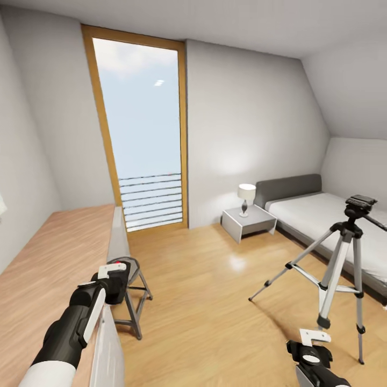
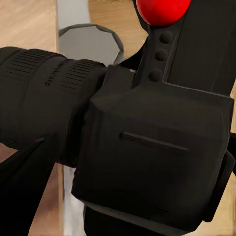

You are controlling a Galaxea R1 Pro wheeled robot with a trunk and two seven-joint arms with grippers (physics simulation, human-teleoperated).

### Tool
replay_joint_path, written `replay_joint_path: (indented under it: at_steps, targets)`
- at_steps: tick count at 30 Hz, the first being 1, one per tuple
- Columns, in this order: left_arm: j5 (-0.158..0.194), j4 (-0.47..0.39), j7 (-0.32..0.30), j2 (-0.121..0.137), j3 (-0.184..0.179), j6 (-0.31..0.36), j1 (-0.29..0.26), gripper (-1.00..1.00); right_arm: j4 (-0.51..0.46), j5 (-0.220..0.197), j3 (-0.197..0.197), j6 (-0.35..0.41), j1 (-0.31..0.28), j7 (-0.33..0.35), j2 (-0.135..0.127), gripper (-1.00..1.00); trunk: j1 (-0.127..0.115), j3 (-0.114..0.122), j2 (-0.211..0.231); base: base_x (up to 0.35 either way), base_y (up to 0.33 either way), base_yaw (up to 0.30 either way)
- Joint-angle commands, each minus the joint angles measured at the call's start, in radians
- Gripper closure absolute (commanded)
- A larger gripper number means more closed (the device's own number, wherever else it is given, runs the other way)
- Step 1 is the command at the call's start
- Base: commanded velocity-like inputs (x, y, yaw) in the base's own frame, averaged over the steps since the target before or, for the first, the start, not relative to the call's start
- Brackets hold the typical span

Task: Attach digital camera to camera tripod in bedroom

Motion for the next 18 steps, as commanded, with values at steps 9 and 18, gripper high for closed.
replay_joint_path:
  at_steps: [9, 18]
  targets:
    - [0.006, -0.003, 0.003, -0.001, 0.0, 0.005, 0.0, 1.0, 0.001, -0.003, -0.002, -0.006, -0.001, 0.001, 0.0, -1.0, 0.0, 0.0, -0.001, 0.022, -0.033, -0.285]
    - [0.004, -0.003, 0.003, -0.001, 0.001, 0.004, 0.0, 1.0, 0.001, -0.003, -0.002, -0.006, -0.001, 0.001, 0.0, -1.0, 0.0, 0.0, -0.001, 0.123, -0.205, -0.237]
